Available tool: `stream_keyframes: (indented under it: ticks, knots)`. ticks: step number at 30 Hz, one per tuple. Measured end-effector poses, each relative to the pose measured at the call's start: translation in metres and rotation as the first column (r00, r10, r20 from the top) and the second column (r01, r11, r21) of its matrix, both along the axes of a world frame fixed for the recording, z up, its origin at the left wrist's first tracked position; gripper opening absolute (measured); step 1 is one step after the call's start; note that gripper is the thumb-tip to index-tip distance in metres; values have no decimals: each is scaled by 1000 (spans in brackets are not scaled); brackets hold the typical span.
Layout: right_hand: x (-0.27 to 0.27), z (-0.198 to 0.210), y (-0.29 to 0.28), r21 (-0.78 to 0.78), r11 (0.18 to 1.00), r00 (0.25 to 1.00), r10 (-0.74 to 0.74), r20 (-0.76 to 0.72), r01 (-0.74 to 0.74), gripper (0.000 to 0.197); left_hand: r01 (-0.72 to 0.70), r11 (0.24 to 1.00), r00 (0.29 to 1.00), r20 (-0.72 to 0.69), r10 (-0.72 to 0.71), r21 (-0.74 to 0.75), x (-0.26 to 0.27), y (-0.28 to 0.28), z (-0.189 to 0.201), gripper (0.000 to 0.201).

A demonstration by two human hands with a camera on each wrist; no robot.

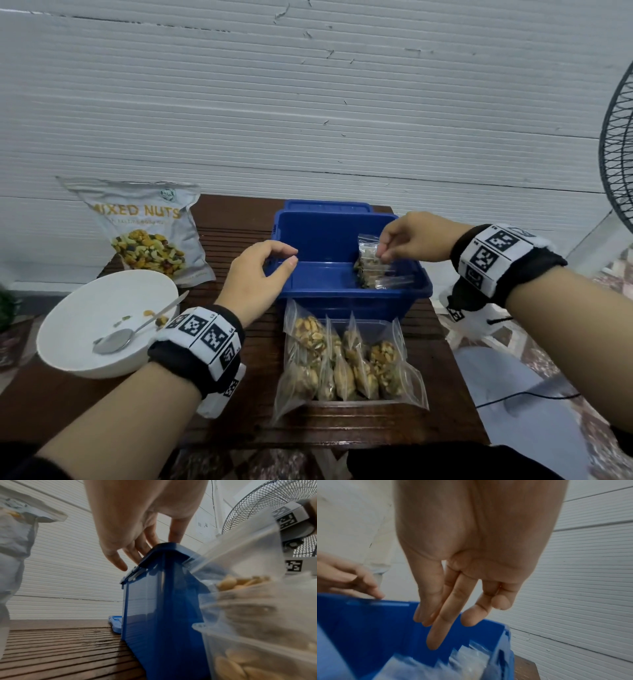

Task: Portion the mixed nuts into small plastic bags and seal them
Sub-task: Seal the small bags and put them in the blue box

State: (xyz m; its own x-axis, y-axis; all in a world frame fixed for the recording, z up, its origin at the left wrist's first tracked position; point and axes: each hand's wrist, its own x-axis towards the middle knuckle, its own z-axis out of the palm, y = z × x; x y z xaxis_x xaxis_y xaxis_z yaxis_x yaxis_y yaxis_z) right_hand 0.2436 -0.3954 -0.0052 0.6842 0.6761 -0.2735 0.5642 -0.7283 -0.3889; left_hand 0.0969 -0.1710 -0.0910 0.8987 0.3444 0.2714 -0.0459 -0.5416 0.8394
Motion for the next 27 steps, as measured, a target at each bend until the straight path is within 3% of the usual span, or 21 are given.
stream_keyframes:
  ticks: [2,5,9,12,14,17,21,27]
  knots:
    - [-7,4,3,85,996,1000,-4,-16,6,7,-38,999,999,-1,38,7,-7,-2,4,4]
    - [-23,7,10,191,981,998,12,-59,-1,7,-50,999,991,-125,49,-2,-18,-3,10,21]
    - [-56,5,21,369,929,991,17,-131,33,9,-38,992,954,-289,73,124,-32,-6,17,43]
    - [-78,-8,26,473,878,991,0,-135,64,6,69,984,884,-467,16,163,-37,-10,20,54]
    - [-91,-20,30,507,856,990,-28,-141,96,7,117,978,849,-528,-8,174,-40,-14,17,47]
    - [-105,-38,33,540,825,981,-78,-180,165,7,111,984,872,-489,-29,138,-41,-19,16,21]
    - [-113,-56,32,560,800,975,-146,-164,214,10,139,978,898,-437,-59,154,-41,-23,21,15]
    - [-115,-56,24,591,776,969,-103,-224,219,21,261,962,908,-359,-216,81,-40,-24,38,13]
